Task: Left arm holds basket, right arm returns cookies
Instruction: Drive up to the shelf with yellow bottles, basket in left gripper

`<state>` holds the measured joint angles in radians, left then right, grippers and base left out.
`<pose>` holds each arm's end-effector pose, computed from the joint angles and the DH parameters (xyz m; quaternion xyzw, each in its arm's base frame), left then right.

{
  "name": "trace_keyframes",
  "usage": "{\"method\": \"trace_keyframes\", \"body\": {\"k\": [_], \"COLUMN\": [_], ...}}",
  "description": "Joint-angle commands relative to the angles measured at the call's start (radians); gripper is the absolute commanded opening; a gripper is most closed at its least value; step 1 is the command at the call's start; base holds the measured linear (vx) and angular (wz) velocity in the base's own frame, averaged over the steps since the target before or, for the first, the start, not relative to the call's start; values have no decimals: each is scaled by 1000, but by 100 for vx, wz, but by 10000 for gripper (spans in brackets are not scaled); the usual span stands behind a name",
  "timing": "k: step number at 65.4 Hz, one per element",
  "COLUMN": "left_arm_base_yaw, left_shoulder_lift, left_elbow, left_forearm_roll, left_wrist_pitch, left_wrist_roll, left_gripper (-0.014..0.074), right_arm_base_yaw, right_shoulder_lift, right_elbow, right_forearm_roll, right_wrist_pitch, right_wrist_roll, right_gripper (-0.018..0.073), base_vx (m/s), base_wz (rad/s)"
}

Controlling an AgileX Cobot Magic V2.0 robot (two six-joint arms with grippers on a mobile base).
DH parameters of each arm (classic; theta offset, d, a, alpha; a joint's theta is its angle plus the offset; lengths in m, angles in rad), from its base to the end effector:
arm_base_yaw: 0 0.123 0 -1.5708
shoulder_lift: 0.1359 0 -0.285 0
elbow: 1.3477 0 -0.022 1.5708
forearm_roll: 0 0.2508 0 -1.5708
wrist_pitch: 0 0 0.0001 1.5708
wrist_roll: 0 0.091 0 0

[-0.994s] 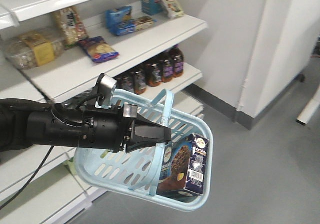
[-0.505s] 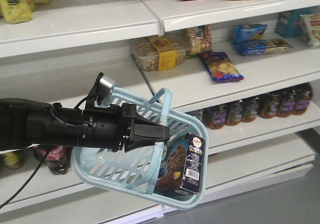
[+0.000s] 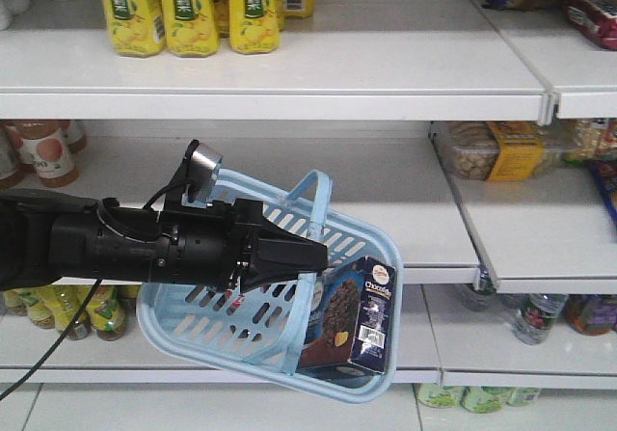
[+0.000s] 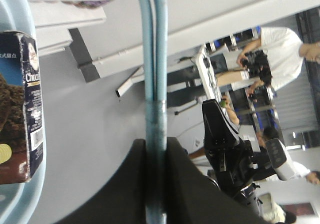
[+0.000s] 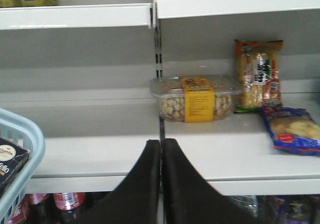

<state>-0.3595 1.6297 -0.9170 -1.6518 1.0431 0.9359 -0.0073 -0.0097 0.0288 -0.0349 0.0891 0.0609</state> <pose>0.2646 -0.1832 0.2520 0.0889 0.7818 -0.6003 0.1434 0.0570 -0.0007 0.1959 0.0130 0.7144 0.0055 0.6996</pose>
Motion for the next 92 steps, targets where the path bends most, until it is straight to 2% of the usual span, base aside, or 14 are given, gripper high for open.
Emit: {"method": "trace_keyframes", "body": {"k": [1, 22, 92], "left_arm_base_yaw": [-3, -3, -3], "left_shoulder_lift": [-51, -51, -51], "left_elbow": [-31, -31, -31], "left_forearm_roll": [-127, -127, -127], "left_wrist_pitch": [79, 79, 79], "left_wrist_roll": [17, 17, 17], "left_gripper": [-6, -6, -6], "right_arm_base_yaw": [-5, -5, -5], "right_shoulder_lift": [-12, -12, -12], "right_elbow": [2, 2, 2], "right_forearm_roll": [-11, -11, -11], "right_wrist_pitch": [-70, -70, -70], "right_wrist_roll": [-4, -4, -4], "right_gripper": [-3, -3, -3], "base_vx": [14, 12, 6], "base_wz": [47, 23, 0]}}
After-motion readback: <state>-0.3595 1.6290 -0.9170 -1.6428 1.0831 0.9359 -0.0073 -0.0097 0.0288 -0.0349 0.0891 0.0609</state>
